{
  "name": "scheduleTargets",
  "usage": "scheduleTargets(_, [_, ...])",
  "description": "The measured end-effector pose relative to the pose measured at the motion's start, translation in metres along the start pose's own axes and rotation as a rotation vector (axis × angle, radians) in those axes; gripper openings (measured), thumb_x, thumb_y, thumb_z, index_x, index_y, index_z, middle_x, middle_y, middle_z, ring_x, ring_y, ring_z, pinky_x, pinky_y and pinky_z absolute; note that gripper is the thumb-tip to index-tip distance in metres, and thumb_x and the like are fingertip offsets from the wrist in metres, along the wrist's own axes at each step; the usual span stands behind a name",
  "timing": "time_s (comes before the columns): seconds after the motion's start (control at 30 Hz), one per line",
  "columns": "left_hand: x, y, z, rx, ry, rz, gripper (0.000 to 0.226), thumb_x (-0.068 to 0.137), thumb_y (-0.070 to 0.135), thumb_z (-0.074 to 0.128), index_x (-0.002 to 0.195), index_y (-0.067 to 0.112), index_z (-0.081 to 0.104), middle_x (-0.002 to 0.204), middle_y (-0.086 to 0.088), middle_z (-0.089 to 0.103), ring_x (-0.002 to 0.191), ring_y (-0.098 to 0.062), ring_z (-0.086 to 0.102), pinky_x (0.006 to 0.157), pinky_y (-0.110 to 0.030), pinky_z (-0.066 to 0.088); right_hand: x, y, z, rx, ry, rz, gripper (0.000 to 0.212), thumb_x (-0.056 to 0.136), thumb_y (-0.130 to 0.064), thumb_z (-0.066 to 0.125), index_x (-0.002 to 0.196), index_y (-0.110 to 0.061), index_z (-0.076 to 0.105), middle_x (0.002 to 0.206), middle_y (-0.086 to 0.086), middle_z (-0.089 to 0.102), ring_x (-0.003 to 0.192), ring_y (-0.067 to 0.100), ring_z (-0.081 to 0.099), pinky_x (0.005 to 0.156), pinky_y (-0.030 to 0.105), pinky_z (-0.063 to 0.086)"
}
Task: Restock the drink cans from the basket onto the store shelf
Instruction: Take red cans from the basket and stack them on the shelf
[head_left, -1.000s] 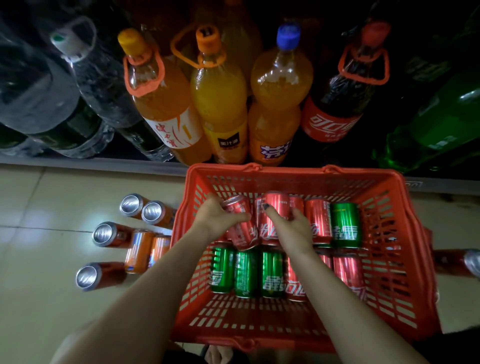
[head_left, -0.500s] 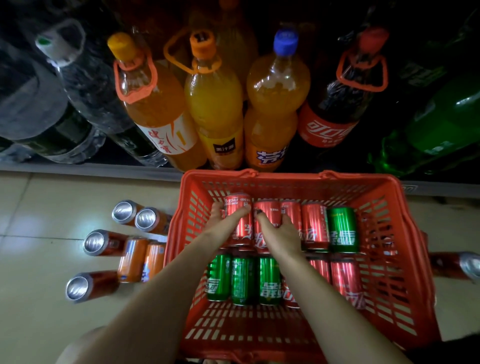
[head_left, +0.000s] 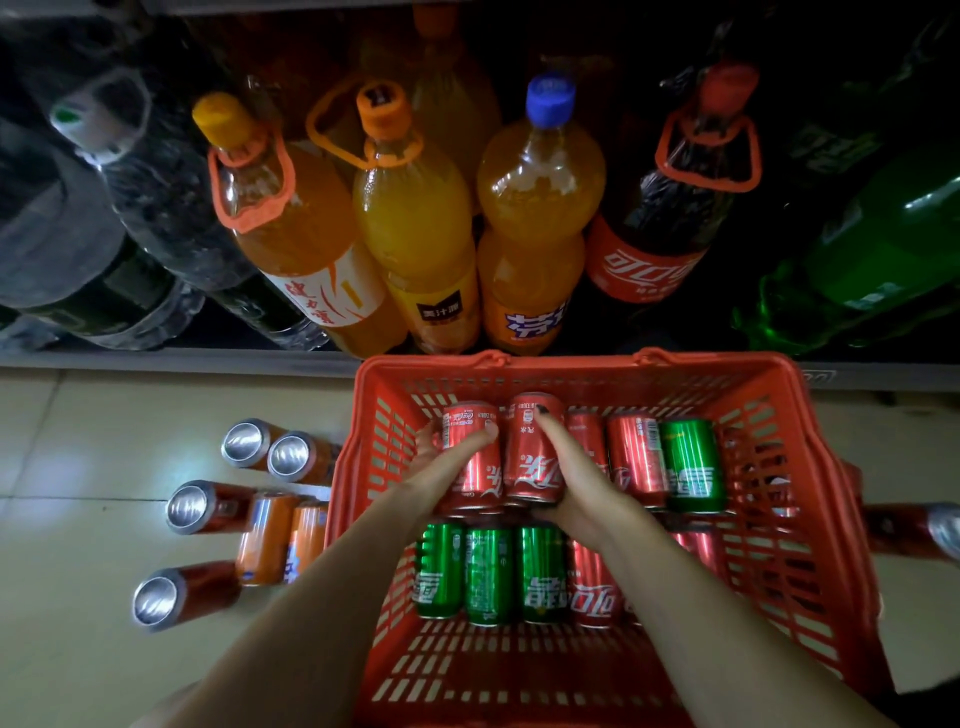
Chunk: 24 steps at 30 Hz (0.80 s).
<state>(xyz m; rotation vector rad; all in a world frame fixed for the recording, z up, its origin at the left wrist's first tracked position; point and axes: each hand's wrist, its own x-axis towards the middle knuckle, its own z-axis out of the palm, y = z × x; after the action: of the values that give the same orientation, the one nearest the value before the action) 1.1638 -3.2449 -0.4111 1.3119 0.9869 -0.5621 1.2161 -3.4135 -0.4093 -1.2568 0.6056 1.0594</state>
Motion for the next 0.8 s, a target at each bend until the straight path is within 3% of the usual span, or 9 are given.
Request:
scheduleTargets(0.07, [-0.001,0.0,-0.002,-0.048,-0.015,-0.003,0.122,0.054,0.065,0.094,0.153,0.038,0.029,0.131,-0.005,0.067,0.109,-0.029,0.072,0.089,-0.049,0.061,0.001,0.002,-0.003,0.031,-0.053,0.013,0.078,0.076,-0.071,0.075,0.136,-0.025,0.058,0.123,0.006,0.075,0.115,0.026,0.071,0.107,0.055,0.049])
scheduleTargets(0.13, [-0.005,0.001,-0.003,-0.119,-0.03,0.002,0.099,0.062,0.051,0.09,0.144,0.033,0.038,0.126,-0.007,0.069,0.107,-0.029,0.073,0.084,-0.046,0.061,0.002,0.003,-0.005,0.053,-0.088,0.029,0.073,0.08,-0.067,0.072,0.136,-0.023,0.058,0.122,0.007,0.075,0.114,0.026,0.072,0.106,0.054,0.05])
scheduleTargets(0.27, [-0.01,0.004,0.001,-0.205,-0.03,-0.03,0.065,0.065,0.042,0.086,0.118,0.035,0.05,0.118,-0.009,0.071,0.102,-0.03,0.073,0.082,-0.048,0.062,0.001,0.001,-0.009,0.08,-0.133,0.058,0.059,0.087,-0.059,0.07,0.13,-0.02,0.062,0.115,0.01,0.078,0.109,0.028,0.074,0.094,0.05,0.057])
scheduleTargets(0.33, [-0.01,0.003,0.001,-0.202,-0.033,-0.016,0.073,0.061,0.041,0.088,0.123,0.034,0.05,0.118,-0.01,0.073,0.103,-0.032,0.074,0.089,-0.054,0.061,0.0,0.002,-0.011,0.087,-0.138,0.057,0.061,0.086,-0.057,0.072,0.133,-0.019,0.061,0.117,0.011,0.077,0.111,0.029,0.073,0.096,0.052,0.056])
scheduleTargets(0.47, [-0.01,-0.004,-0.002,-0.154,-0.062,0.028,0.122,0.049,0.053,0.097,0.15,0.035,0.032,0.131,-0.009,0.067,0.111,-0.032,0.073,0.095,-0.059,0.059,-0.004,0.006,-0.015,0.104,-0.141,0.036,0.072,0.078,-0.057,0.077,0.136,-0.02,0.058,0.119,0.01,0.076,0.113,0.028,0.072,0.099,0.051,0.054])
scheduleTargets(0.6, [-0.023,-0.007,0.0,-0.144,-0.11,0.106,0.115,0.065,0.054,0.093,0.156,0.041,0.022,0.136,-0.006,0.063,0.114,-0.03,0.072,0.096,-0.056,0.06,-0.017,0.007,-0.018,0.148,-0.185,-0.022,0.061,0.088,-0.05,0.07,0.139,-0.02,0.057,0.122,0.011,0.075,0.113,0.026,0.073,0.092,0.044,0.057])
scheduleTargets(0.7, [-0.038,-0.001,0.009,-0.101,-0.138,0.187,0.122,0.053,0.06,0.095,0.153,0.04,0.028,0.134,-0.005,0.065,0.112,-0.026,0.073,0.097,-0.052,0.06,-0.031,0.011,-0.02,0.109,-0.232,-0.079,0.052,0.091,-0.044,0.066,0.138,-0.024,0.059,0.123,0.005,0.075,0.111,0.021,0.073,0.089,0.038,0.057])
scheduleTargets(0.8, [-0.057,0.007,0.024,-0.076,-0.132,0.282,0.11,0.05,0.052,0.092,0.145,0.034,0.04,0.129,-0.004,0.069,0.11,-0.022,0.074,0.096,-0.047,0.061,-0.046,0.014,-0.024,0.169,-0.249,-0.103,0.047,0.097,-0.044,0.058,0.137,-0.019,0.063,0.127,0.01,0.073,0.117,0.023,0.07,0.1,0.043,0.053])
